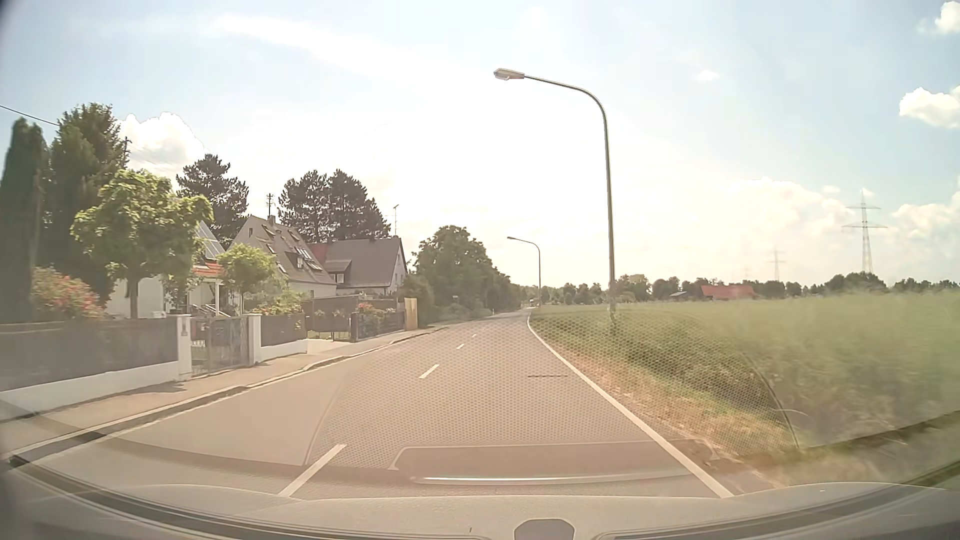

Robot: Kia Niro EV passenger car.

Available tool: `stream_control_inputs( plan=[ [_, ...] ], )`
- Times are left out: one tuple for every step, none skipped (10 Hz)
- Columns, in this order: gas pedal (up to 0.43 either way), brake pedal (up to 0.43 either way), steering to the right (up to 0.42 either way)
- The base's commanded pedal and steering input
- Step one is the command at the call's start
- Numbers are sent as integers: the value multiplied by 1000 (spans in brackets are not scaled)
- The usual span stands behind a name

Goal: Follow the waypoints while adhering to traffic rules and regulations

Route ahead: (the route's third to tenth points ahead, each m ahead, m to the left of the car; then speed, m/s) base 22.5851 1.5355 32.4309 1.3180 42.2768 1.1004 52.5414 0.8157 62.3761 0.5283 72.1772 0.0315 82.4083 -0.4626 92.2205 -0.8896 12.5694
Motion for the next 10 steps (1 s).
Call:
stream_control_inputs(
  plan=[
    [130, 0, -3],
    [130, 0, -2],
    [130, 0, 0],
    [130, 0, 0],
    [130, 0, 0],
    [130, 0, 0],
    [130, 0, 0],
    [130, 0, 0],
    [130, 0, 0],
    [130, 0, 0]
  ],
)
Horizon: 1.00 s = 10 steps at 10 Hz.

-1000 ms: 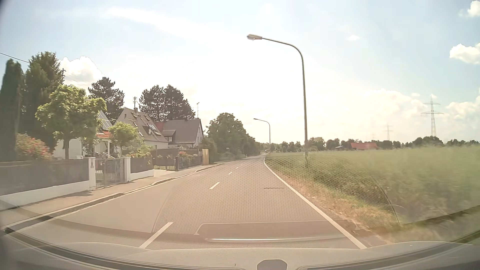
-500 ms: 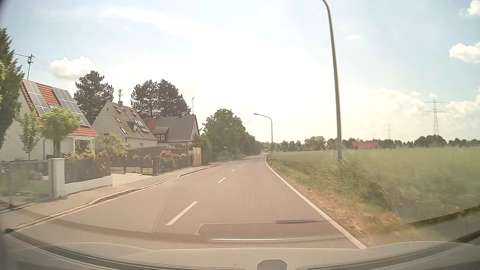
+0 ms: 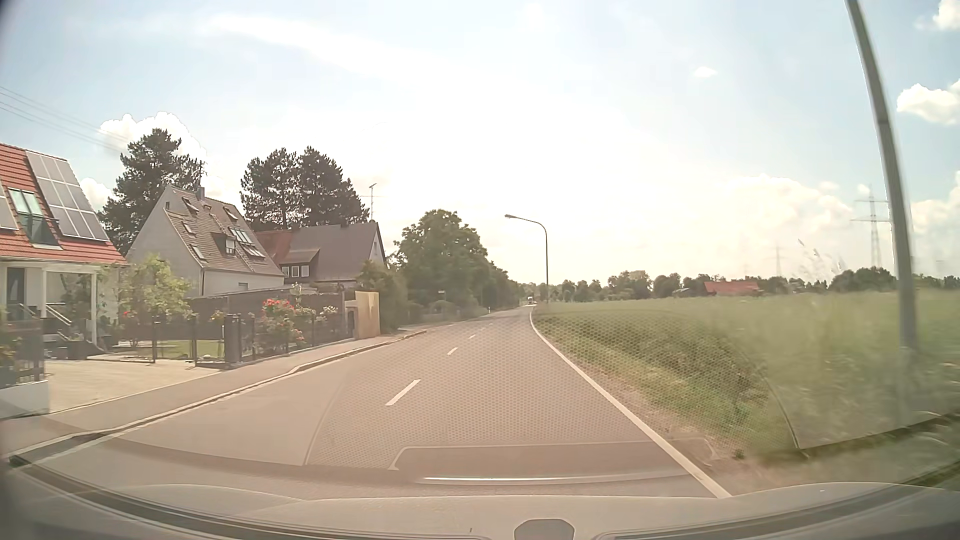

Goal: Follow the waypoints while adhering to traffic rules and regulations

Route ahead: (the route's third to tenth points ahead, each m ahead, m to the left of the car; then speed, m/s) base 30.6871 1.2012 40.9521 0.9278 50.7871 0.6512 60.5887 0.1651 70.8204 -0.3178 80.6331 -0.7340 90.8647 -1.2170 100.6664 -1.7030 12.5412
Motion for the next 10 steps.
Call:
stream_control_inputs(
  plan=[
    [130, 0, 0],
    [130, 0, 0],
    [130, 0, 0],
    [130, 0, 0],
    [130, 0, 0],
    [130, 0, 0],
    [130, 0, 0],
    [118, 0, 0],
    [118, 0, 0],
    [118, 0, 0]
  ],
)
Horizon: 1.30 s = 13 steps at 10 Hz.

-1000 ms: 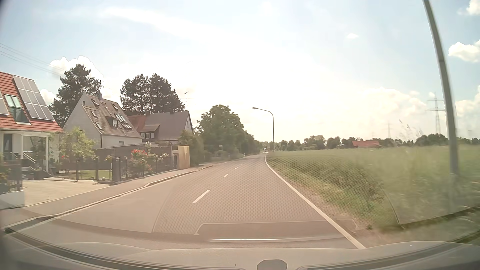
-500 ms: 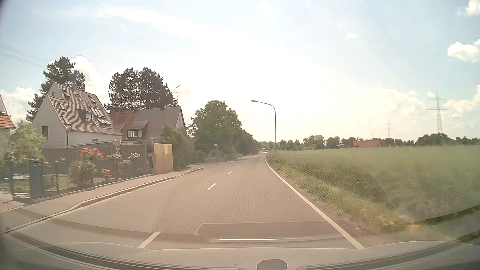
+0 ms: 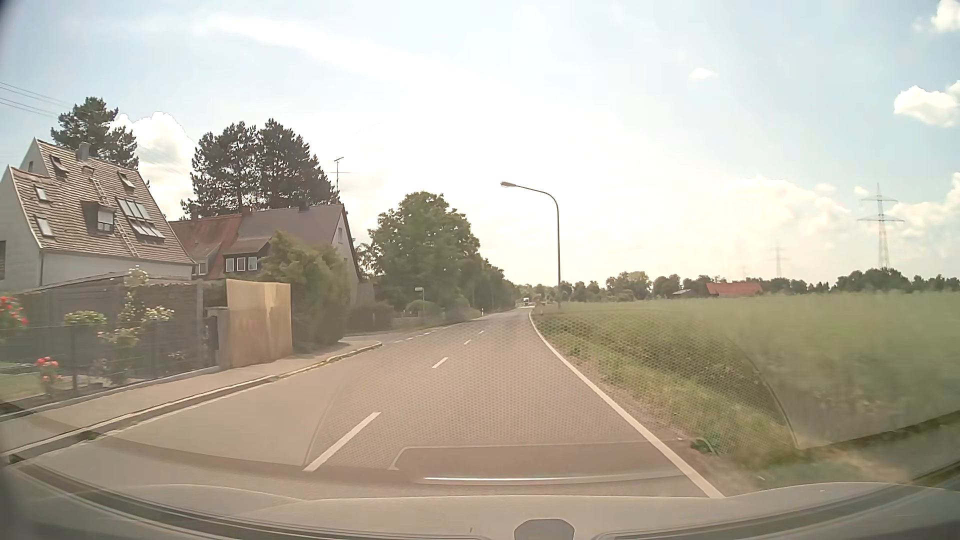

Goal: Follow the waypoints while adhering to traffic rules and regulations

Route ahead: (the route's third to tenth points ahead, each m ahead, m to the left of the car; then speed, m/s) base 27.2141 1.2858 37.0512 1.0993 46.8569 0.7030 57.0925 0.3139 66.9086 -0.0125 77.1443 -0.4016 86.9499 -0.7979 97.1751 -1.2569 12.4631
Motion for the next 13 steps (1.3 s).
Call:
stream_control_inputs(
  plan=[
    [118, 0, 0],
    [118, 0, -1],
    [118, 0, -2],
    [118, 0, -2],
    [118, 0, -2],
    [118, 0, -3],
    [118, 0, -3],
    [118, 0, -2],
    [118, 0, -2],
    [118, 0, -1],
    [118, 0, -1],
    [118, 0, -1],
    [118, 0, 0]
  ],
)
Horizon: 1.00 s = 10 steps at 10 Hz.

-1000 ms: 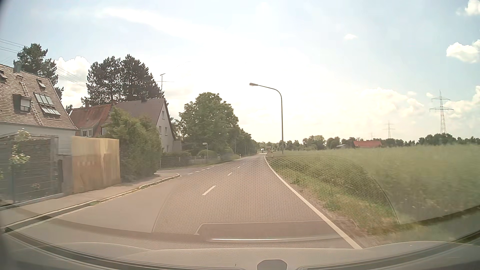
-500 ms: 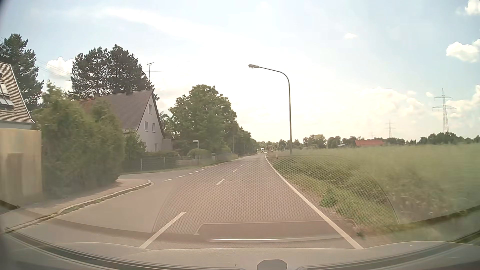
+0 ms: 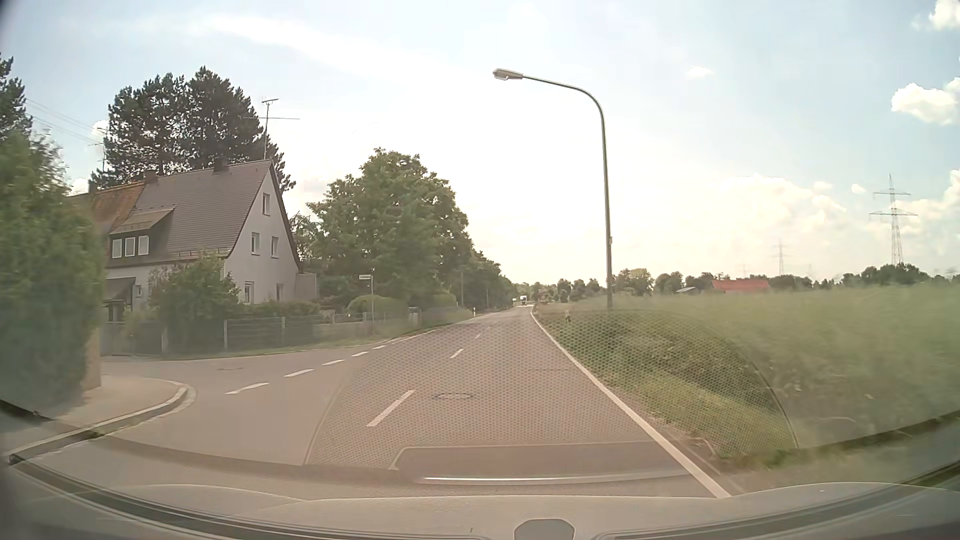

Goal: Follow the waypoints while adhering to traffic rules and regulations

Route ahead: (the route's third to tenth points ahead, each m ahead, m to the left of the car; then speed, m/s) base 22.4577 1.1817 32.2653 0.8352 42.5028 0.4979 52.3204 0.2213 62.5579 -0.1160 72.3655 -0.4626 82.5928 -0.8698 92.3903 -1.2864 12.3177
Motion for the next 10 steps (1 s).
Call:
stream_control_inputs(
  plan=[
    [118, 0, 0],
    [118, 0, 1],
    [118, 0, 1],
    [118, 0, 1],
    [118, 0, 3],
    [118, 0, 3],
    [118, 0, 3],
    [110, 0, 3],
    [110, 0, 3],
    [110, 0, 3]
  ],
)
